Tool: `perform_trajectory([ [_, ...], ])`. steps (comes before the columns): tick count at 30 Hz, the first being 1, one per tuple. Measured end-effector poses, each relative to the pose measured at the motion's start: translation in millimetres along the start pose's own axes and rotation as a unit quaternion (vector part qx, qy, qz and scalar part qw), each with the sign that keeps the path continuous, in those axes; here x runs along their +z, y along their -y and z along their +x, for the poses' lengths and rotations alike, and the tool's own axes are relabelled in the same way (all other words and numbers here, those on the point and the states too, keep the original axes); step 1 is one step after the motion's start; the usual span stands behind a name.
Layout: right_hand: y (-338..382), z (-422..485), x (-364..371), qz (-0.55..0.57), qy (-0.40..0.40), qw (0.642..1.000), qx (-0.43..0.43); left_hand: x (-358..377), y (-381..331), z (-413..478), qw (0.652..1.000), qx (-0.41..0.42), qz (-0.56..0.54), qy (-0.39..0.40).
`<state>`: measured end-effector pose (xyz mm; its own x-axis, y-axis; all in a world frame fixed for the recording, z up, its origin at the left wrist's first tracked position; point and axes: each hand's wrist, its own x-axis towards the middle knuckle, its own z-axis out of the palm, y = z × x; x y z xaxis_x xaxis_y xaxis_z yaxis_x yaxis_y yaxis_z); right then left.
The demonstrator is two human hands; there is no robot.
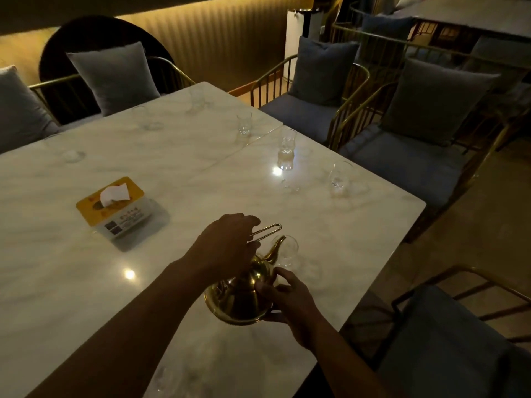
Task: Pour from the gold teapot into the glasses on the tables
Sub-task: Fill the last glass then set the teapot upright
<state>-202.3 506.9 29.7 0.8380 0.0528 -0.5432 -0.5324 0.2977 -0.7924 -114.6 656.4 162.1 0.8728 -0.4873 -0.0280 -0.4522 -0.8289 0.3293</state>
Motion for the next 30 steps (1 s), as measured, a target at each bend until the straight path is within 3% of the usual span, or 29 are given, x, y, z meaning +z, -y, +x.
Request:
perform_trajectory([
  [7, 21, 2, -4, -0.070, -0.012, 0.997, -0.034, -7, -5, -13, 0.997, -0.044, -0.041, 0.038],
  [13, 61, -5, -5, -0.175, 0.001, 0.981, -0.082, -35, -13, -17, 0.984, -0.087, -0.157, 0.010],
  [18, 112, -16, -3, -0.304, -0.029, 0.945, -0.114, -57, -23, -18, 0.935, -0.125, -0.331, -0.031],
  [22, 156, -31, 7, -0.358, -0.064, 0.908, -0.209, -68, -31, -4, 0.888, -0.158, -0.428, -0.056],
  [25, 184, -36, 15, -0.345, -0.030, 0.909, -0.232, -72, -38, 11, 0.862, -0.185, -0.467, -0.068],
  [30, 227, -28, 10, -0.273, 0.109, 0.936, -0.195, -71, -55, 47, 0.824, -0.231, -0.508, -0.099],
])
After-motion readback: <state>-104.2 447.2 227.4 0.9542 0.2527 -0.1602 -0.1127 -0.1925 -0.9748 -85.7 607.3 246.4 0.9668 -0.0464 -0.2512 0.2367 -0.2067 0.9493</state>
